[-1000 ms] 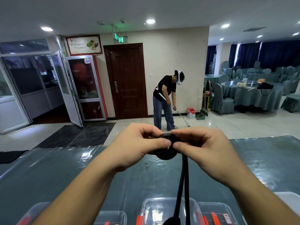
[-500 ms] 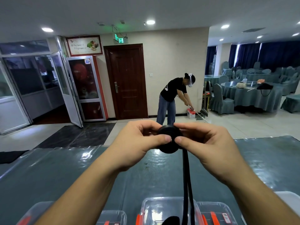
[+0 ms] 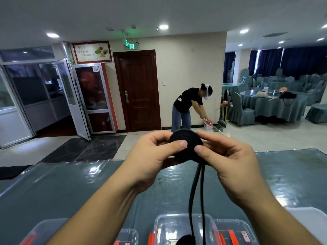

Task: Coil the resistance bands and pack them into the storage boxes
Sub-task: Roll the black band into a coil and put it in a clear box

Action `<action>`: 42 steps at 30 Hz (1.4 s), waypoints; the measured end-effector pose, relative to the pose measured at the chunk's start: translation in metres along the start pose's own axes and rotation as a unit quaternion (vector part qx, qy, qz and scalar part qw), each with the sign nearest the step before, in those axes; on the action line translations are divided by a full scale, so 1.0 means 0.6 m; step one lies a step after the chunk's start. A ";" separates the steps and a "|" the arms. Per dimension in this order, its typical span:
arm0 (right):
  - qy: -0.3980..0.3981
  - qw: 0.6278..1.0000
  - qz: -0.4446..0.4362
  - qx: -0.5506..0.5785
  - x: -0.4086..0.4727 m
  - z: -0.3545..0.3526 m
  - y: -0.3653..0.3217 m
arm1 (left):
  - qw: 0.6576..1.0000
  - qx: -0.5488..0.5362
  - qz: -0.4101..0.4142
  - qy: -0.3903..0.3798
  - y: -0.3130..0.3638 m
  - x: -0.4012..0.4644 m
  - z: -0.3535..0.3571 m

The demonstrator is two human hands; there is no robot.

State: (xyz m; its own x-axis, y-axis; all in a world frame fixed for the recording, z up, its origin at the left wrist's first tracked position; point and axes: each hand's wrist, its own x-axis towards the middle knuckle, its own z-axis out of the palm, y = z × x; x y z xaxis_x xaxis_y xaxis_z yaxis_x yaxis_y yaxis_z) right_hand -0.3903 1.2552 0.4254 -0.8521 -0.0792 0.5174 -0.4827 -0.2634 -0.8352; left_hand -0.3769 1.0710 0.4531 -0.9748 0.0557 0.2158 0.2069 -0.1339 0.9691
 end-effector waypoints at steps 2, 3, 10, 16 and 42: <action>0.003 0.999 0.007 -0.039 -0.002 -0.005 -0.003 | 0.999 0.031 -0.011 -0.016 -0.001 -0.001 -0.002; -0.010 0.997 0.011 -0.074 -0.001 -0.009 -0.006 | 0.997 0.076 -0.009 -0.030 0.003 0.000 -0.006; 0.016 0.997 -0.020 -0.071 -0.001 -0.001 -0.021 | 0.993 0.109 0.046 -0.018 0.015 -0.001 0.001; -0.038 0.985 0.004 -0.169 -0.007 -0.011 -0.031 | 0.971 0.225 0.009 -0.079 0.014 -0.008 -0.005; -0.104 0.979 0.040 -0.169 -0.002 -0.021 -0.027 | 0.956 0.285 0.019 -0.063 0.011 -0.013 -0.019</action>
State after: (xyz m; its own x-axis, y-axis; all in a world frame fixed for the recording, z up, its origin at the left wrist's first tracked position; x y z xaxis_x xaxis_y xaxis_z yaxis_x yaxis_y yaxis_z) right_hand -0.3837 1.2715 0.4359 -0.8474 -0.2900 0.4448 -0.4849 0.0813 -0.8708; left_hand -0.3689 1.0583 0.4563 -0.9554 0.1857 0.2298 0.2886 0.4199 0.8605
